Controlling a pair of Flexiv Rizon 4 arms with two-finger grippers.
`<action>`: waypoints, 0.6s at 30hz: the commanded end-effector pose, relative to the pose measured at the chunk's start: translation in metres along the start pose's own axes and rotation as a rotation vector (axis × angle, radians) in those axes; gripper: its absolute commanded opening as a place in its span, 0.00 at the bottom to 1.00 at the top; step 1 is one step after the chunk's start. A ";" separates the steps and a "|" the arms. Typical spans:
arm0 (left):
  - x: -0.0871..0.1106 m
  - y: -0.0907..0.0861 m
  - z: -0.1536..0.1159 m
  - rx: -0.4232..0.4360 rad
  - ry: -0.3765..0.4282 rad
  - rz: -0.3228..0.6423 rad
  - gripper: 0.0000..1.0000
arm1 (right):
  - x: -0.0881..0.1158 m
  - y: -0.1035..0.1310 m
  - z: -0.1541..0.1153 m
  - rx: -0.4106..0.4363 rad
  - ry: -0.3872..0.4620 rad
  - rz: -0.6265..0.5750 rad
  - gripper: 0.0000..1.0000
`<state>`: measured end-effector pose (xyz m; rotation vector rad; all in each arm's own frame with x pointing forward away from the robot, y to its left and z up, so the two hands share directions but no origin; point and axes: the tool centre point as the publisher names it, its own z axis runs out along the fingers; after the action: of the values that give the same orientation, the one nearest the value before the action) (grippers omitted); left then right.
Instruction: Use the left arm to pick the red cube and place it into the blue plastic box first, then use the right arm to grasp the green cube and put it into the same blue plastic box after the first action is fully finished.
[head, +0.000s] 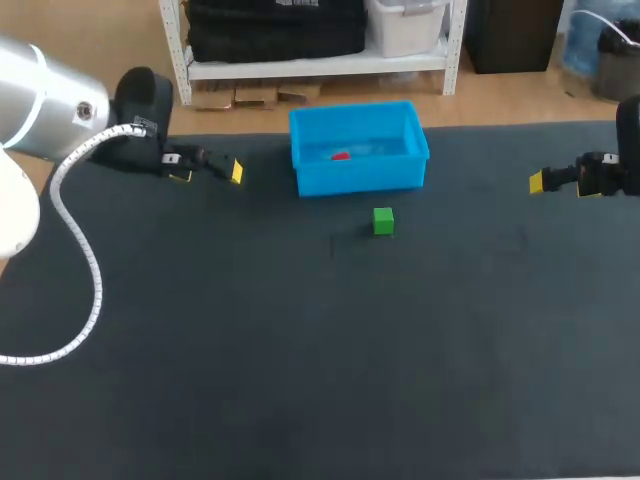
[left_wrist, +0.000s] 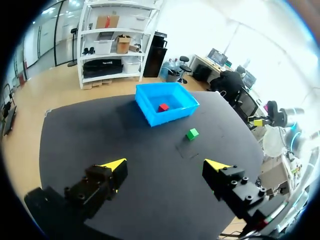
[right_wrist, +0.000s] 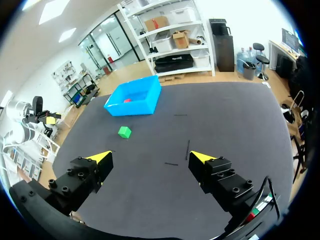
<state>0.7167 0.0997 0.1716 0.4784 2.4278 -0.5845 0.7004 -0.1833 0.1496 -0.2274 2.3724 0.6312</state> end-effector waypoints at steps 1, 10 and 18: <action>0.000 0.001 -0.002 0.004 0.002 0.001 1.00 | 0.000 -0.001 0.000 -0.003 0.001 -0.001 1.00; 0.000 0.001 -0.002 0.004 0.002 0.001 1.00 | -0.002 0.001 0.000 0.005 -0.004 -0.009 1.00; 0.000 0.001 -0.002 0.004 0.002 0.001 1.00 | -0.026 0.022 0.008 0.192 0.037 -0.154 1.00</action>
<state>0.7163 0.0999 0.1729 0.4792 2.4305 -0.5840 0.7136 -0.1746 0.1618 -0.3740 2.3560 0.5502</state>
